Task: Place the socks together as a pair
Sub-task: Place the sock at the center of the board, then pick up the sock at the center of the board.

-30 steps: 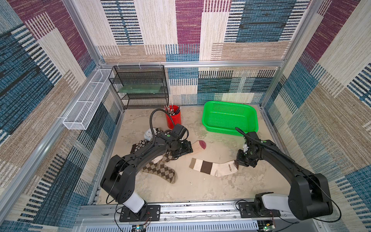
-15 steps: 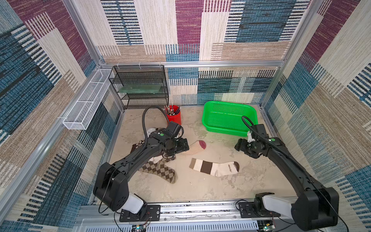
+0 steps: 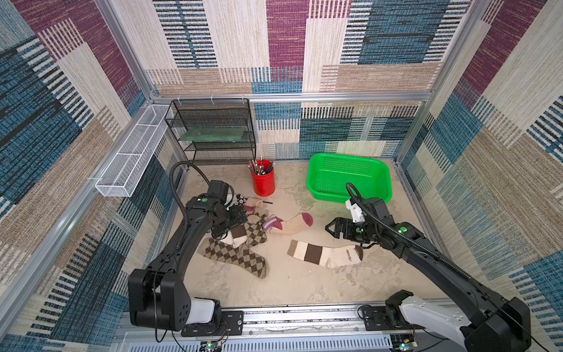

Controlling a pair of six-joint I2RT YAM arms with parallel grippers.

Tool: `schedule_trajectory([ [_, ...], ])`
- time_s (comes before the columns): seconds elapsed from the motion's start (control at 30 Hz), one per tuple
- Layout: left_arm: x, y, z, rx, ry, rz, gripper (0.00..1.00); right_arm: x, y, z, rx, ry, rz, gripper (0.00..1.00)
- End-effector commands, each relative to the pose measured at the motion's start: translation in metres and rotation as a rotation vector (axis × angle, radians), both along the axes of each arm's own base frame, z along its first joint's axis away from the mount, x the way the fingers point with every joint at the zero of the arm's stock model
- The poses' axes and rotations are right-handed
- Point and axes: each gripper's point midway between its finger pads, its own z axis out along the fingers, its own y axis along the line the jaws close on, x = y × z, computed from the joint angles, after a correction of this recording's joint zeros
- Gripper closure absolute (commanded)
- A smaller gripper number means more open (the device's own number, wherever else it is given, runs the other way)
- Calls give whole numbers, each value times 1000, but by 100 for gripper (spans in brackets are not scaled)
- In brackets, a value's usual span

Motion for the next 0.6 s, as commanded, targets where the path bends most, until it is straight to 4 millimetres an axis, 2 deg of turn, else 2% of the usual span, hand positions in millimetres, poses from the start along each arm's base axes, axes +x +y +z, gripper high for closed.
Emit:
schedule_trajectory([
  [0.0,22,16,-4,15,-33,-46,15,8,15,14,57,-62,10,4],
  [0.07,38,22,-7,25,-34,-68,17,7,18,11,52,-53,16,4],
  [0.27,75,19,-31,5,-5,-143,32,4,26,12,57,-50,30,4],
  [0.47,88,25,-52,38,46,-153,45,1,25,13,54,-47,16,4],
  [0.57,92,27,-58,51,56,-156,56,1,23,14,56,-54,6,4],
])
